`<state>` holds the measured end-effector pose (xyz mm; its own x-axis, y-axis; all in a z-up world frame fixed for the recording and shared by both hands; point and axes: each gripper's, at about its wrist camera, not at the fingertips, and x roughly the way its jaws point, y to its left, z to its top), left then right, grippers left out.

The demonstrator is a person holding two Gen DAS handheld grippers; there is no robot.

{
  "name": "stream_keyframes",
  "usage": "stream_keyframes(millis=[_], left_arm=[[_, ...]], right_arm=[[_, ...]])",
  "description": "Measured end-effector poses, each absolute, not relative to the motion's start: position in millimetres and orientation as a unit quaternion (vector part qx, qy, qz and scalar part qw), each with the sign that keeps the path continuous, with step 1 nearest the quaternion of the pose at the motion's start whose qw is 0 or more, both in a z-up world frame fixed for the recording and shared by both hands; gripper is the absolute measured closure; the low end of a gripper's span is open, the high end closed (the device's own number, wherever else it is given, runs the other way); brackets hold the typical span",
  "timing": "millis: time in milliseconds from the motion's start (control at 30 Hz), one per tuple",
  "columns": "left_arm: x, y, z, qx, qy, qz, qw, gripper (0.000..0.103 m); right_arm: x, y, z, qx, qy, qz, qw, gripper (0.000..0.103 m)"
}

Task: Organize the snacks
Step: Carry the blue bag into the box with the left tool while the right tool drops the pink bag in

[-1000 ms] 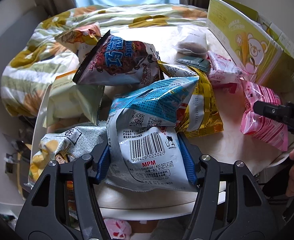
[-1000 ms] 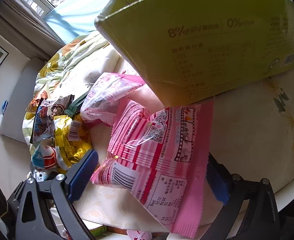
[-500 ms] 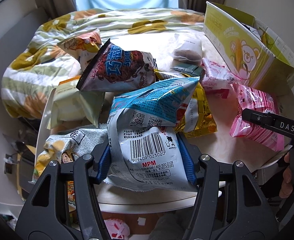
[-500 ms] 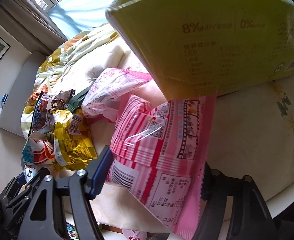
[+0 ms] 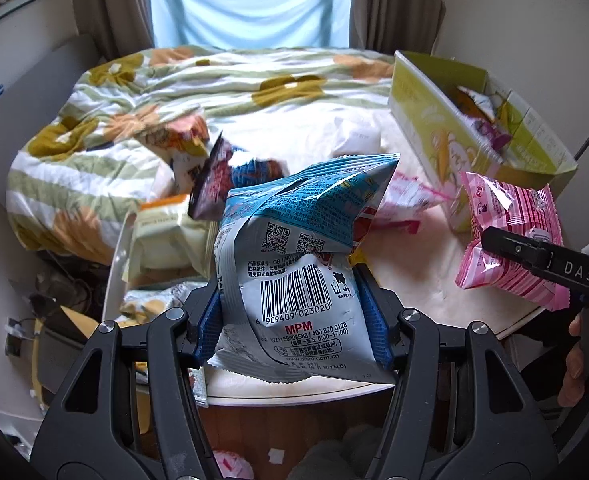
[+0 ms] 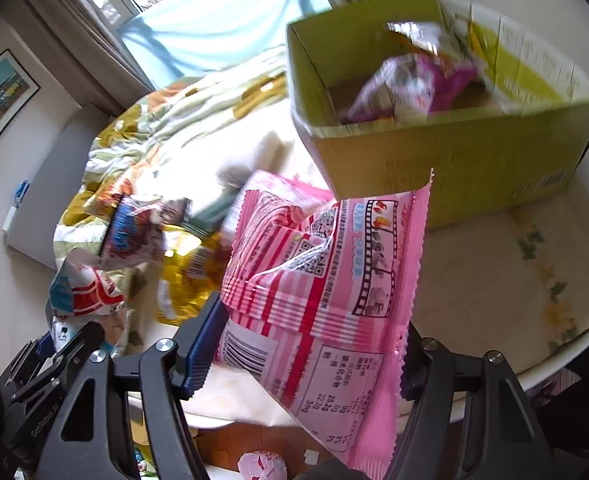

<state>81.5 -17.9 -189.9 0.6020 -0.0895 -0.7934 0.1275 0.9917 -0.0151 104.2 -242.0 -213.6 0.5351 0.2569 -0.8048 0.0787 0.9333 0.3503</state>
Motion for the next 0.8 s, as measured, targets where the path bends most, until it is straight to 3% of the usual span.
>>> stream_keyframes(millis=[500,800], left_arm=[[116,-119,-82,0.045,0.344,-0.129,0.929,0.047],[179,-229,-86,0.052,0.362,-0.164,0.916,0.047]], right_arm=[[116,-307,-112,0.128,0.401,0.054,0.906,0.037],[151,-379,-109,0.104,0.408,0.036,0.906,0.037]])
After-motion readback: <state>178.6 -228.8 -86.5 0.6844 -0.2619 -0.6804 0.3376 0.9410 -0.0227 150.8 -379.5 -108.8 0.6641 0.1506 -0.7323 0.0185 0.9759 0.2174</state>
